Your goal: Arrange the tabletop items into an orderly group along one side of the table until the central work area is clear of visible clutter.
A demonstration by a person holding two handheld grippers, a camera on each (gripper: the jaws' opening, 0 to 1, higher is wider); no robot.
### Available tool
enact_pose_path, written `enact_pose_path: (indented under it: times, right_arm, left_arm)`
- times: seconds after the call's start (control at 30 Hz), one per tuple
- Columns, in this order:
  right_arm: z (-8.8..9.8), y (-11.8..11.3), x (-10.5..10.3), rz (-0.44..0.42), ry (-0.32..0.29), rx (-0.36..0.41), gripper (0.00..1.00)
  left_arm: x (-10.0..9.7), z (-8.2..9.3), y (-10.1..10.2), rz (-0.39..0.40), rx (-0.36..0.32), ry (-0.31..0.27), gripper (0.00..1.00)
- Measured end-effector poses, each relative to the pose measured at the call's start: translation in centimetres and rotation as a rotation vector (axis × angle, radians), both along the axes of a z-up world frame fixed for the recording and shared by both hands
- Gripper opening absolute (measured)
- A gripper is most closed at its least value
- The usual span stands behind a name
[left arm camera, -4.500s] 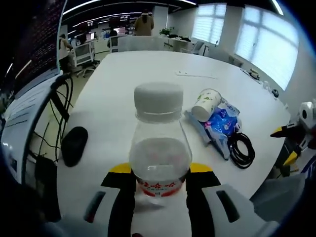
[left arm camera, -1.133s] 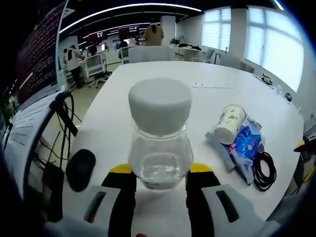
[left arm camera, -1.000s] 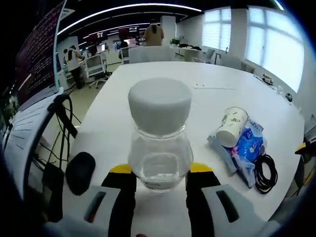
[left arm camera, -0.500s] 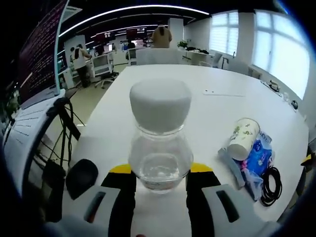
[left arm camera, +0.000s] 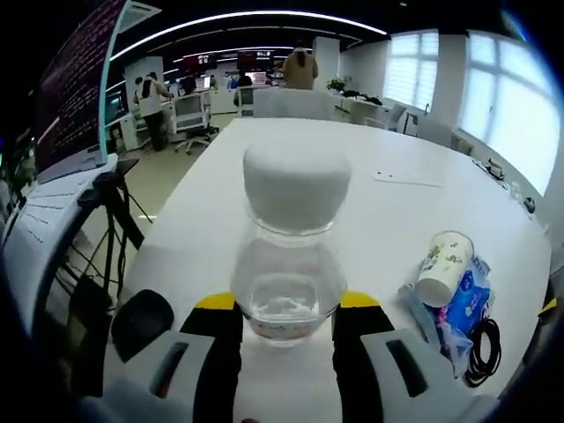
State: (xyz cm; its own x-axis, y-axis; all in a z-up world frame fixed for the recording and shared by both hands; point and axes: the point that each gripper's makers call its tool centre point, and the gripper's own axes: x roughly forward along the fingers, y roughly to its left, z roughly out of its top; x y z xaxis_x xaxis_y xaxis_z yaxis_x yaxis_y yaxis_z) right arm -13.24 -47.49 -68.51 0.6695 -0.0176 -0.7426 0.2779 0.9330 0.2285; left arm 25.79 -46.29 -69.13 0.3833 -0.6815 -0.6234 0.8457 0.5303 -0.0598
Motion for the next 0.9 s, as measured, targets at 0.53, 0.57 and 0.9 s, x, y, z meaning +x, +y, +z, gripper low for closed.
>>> enact_pose_path:
  times: [0.53,0.57,0.9]
  right_arm:
    - [0.0,0.1,0.7,0.011,-0.002,0.002,0.77]
    - [0.0,0.1,0.7,0.012,-0.003,0.002,0.77]
    - [-0.2,0.2,1.0,0.018,-0.008,0.007,0.76]
  left_arm:
    - [-0.1,1.1,0.2,-0.013,-0.066,0.048,0.48]
    - [-0.2,1.2,0.4,-0.012,-0.066,0.047,0.48]
    - [-0.8,2.1,2.2,-0.019,-0.075,0.031,0.47]
